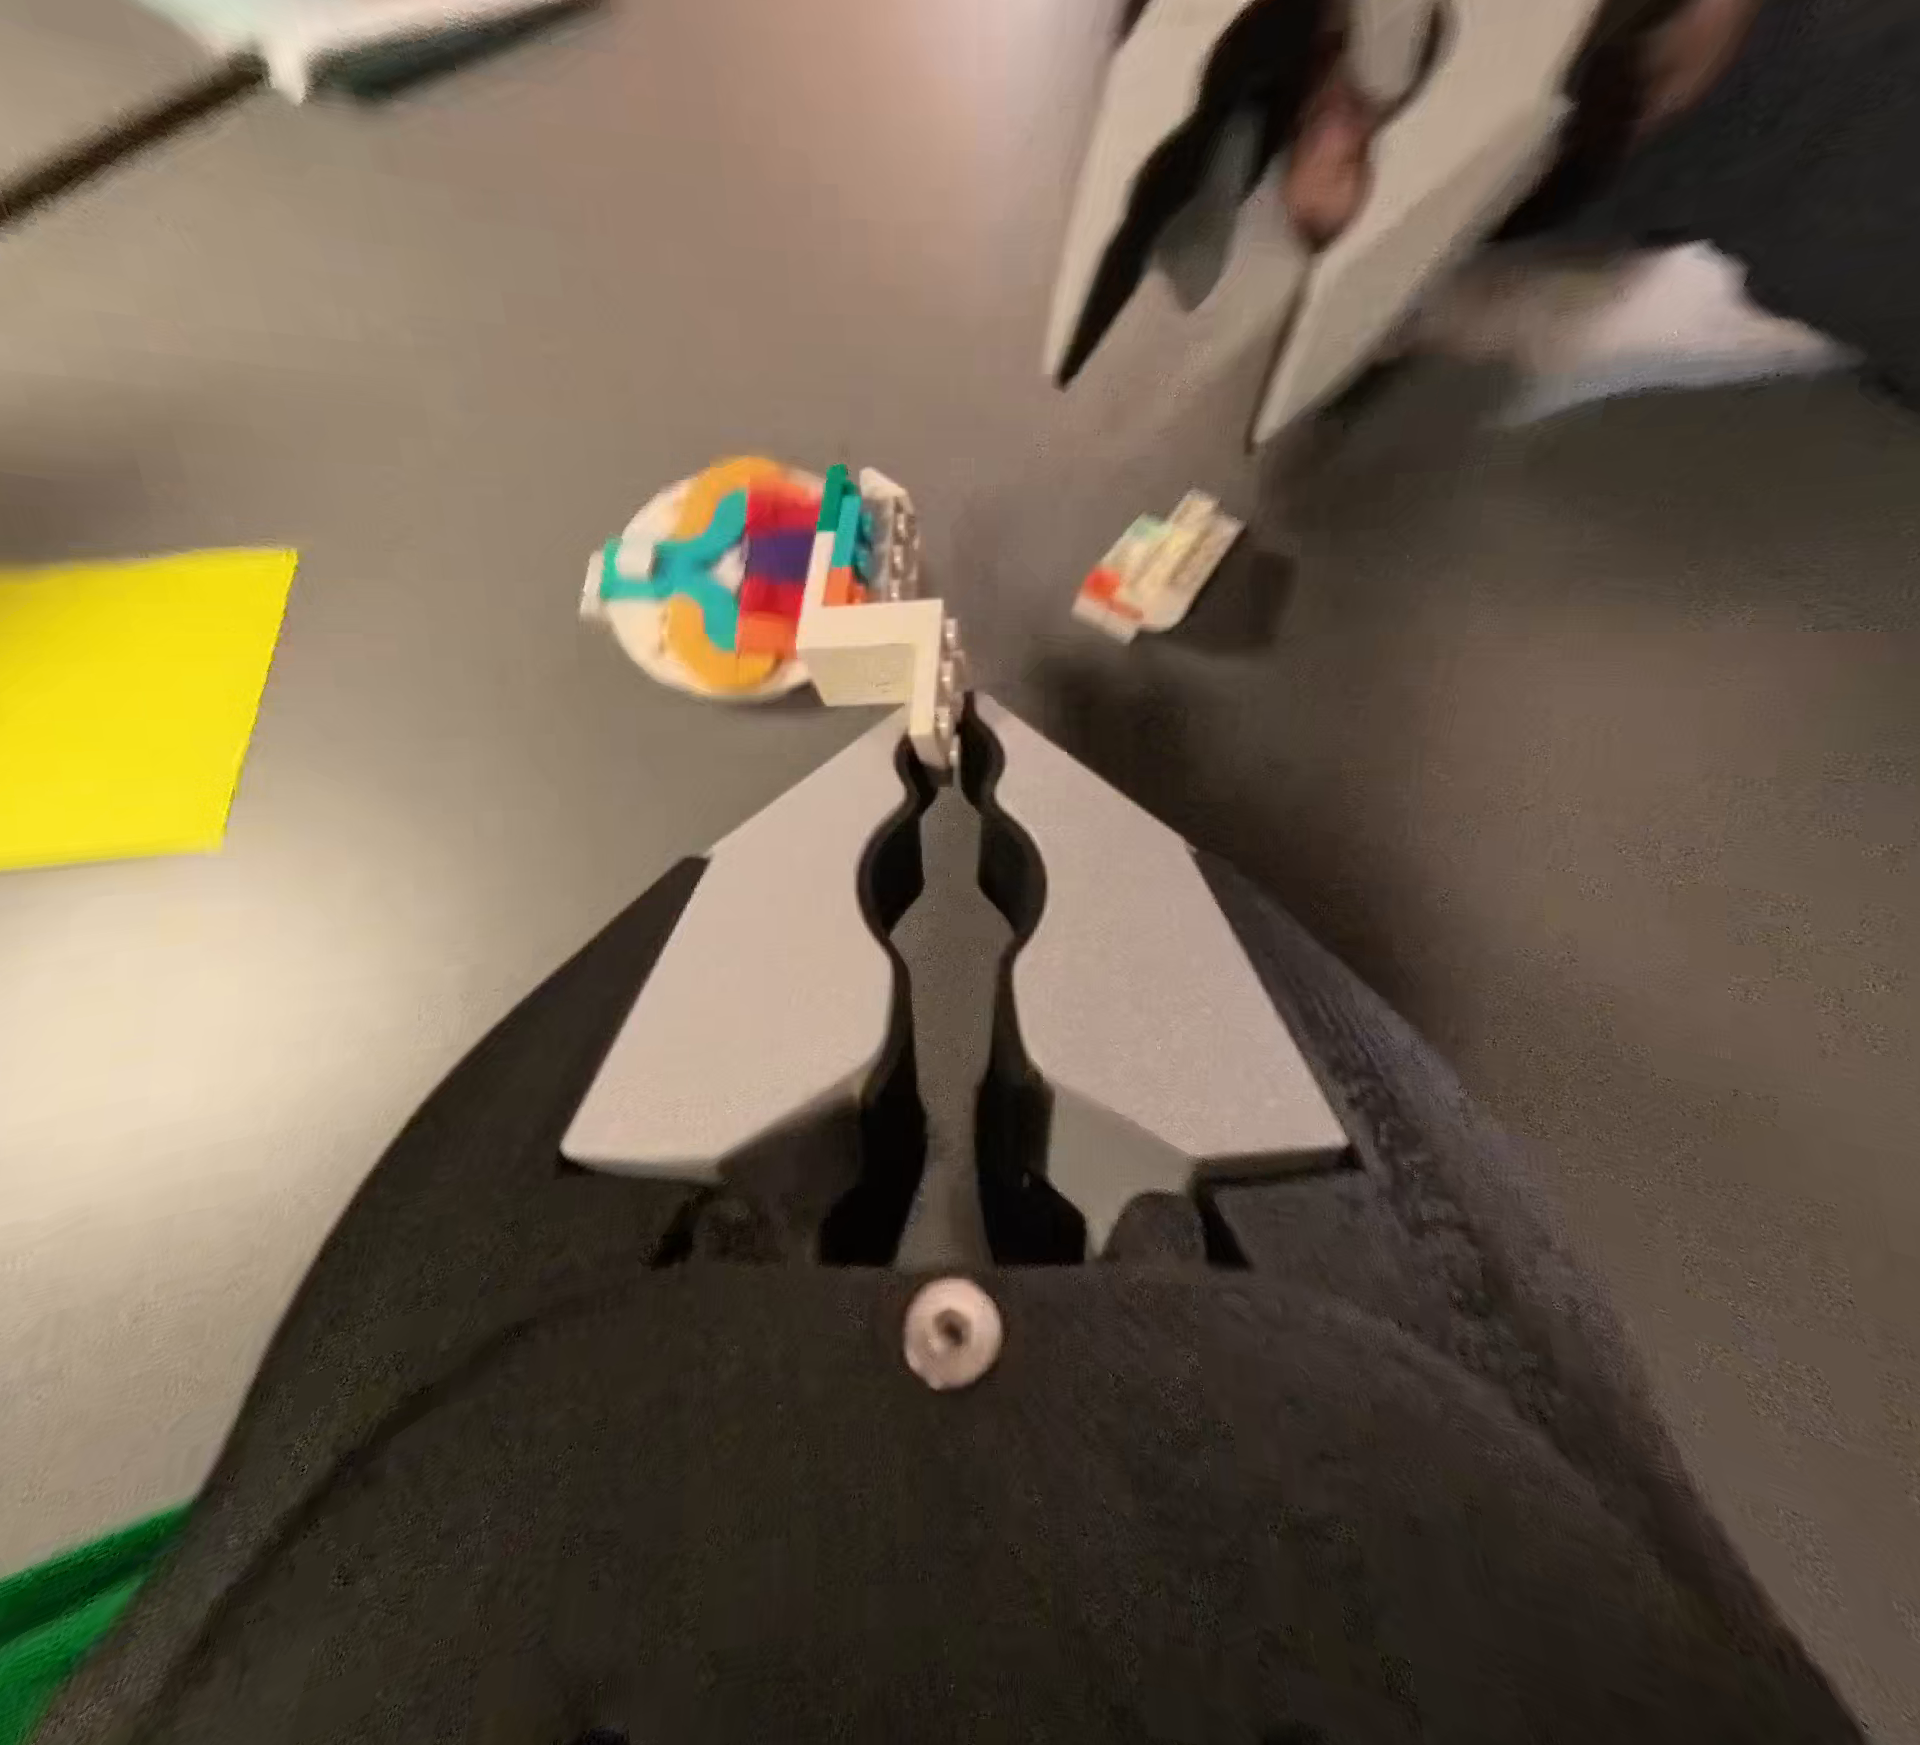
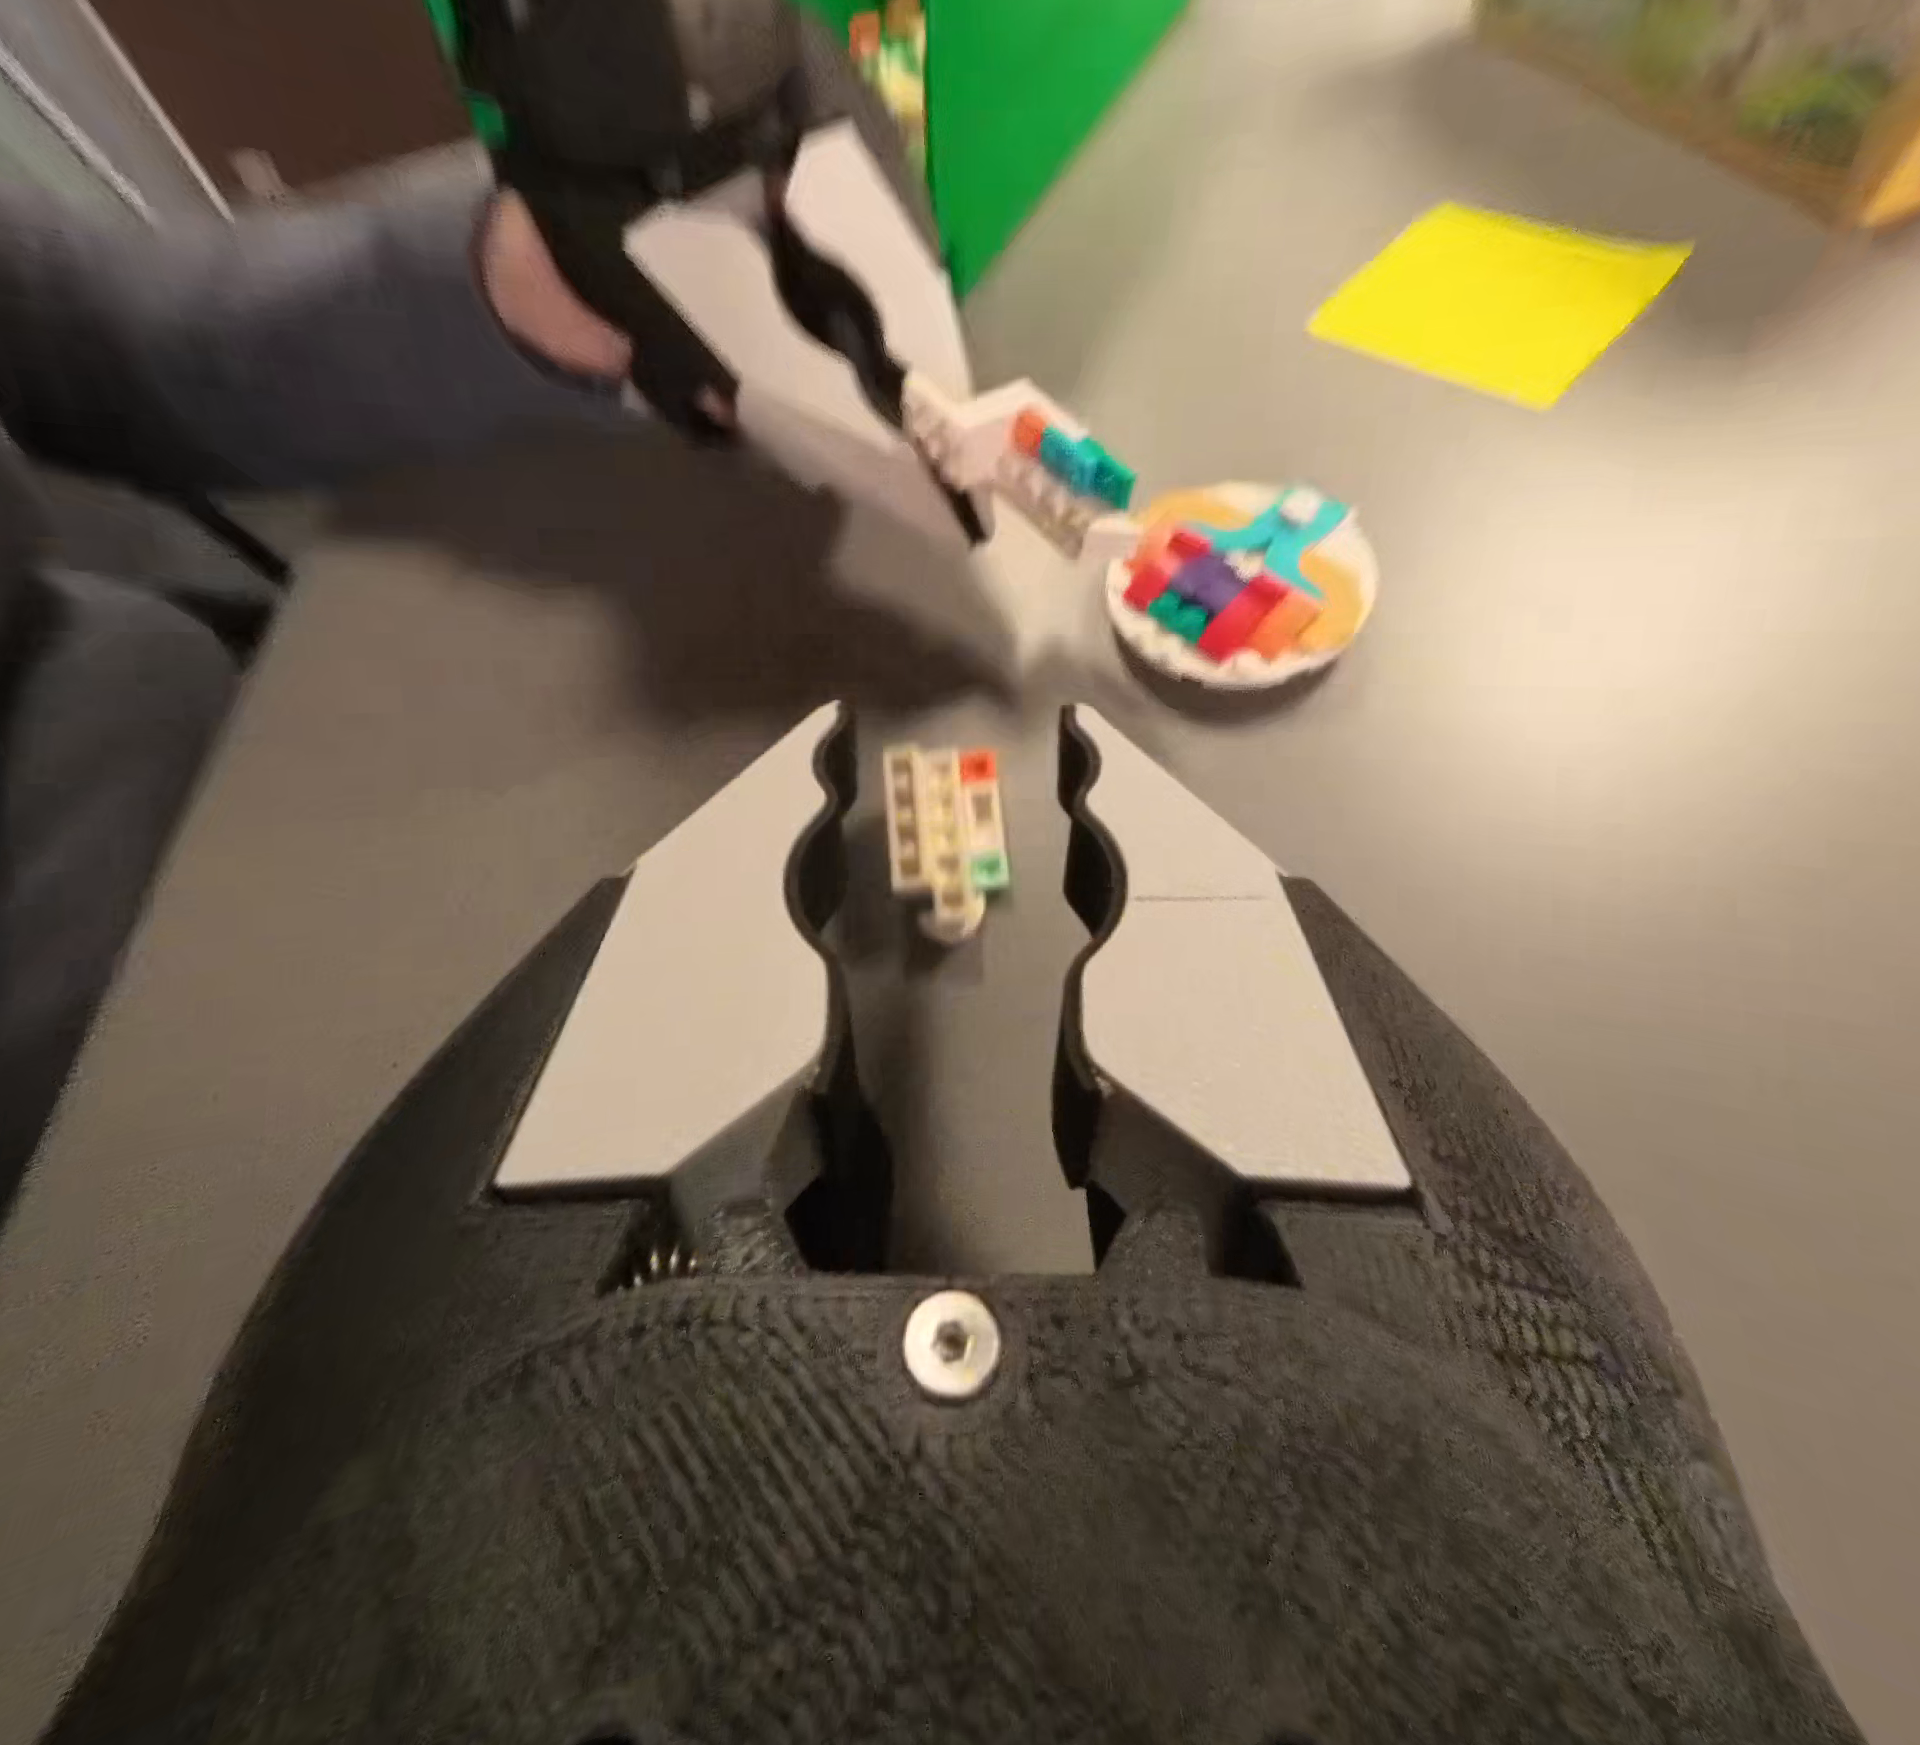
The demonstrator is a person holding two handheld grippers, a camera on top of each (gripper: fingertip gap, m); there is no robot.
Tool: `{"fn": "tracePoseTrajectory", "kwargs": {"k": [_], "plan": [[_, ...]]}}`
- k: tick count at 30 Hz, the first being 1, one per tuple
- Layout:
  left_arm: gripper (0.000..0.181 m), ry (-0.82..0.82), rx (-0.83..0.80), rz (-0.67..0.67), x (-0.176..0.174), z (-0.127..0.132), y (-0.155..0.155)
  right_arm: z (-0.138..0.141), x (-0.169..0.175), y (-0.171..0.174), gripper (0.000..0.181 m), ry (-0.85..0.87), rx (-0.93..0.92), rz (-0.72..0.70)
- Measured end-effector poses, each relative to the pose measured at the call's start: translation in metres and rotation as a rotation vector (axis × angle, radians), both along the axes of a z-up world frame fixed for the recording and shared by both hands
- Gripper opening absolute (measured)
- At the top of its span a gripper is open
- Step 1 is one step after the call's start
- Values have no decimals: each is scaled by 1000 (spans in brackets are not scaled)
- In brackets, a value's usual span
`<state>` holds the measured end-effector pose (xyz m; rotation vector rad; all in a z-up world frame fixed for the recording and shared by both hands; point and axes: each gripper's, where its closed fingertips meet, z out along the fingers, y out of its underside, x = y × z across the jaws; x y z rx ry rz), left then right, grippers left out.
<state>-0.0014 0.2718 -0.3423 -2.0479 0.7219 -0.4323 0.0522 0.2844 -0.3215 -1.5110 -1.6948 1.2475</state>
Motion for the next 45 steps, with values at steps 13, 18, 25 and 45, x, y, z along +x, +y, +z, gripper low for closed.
{"fn": "tracePoseTrajectory", "kwargs": {"k": [13, 18, 25, 45], "plan": [[66, -2, 90, -95, 17, 10, -5, -18, 3, -26, 5, -119, 323, 155], [49, -127, 256, -381, 62, 38, -39, 27, 10, -54, 5, 153, 6, 299], [17, -260, 290, -462, 67, 57, -53, 49, 15, -70, 5, 249, -183, 404], [15, -409, 233, -444, 58, 67, -51, 54, 2, -62, 6, 312, -104, 325]]}}
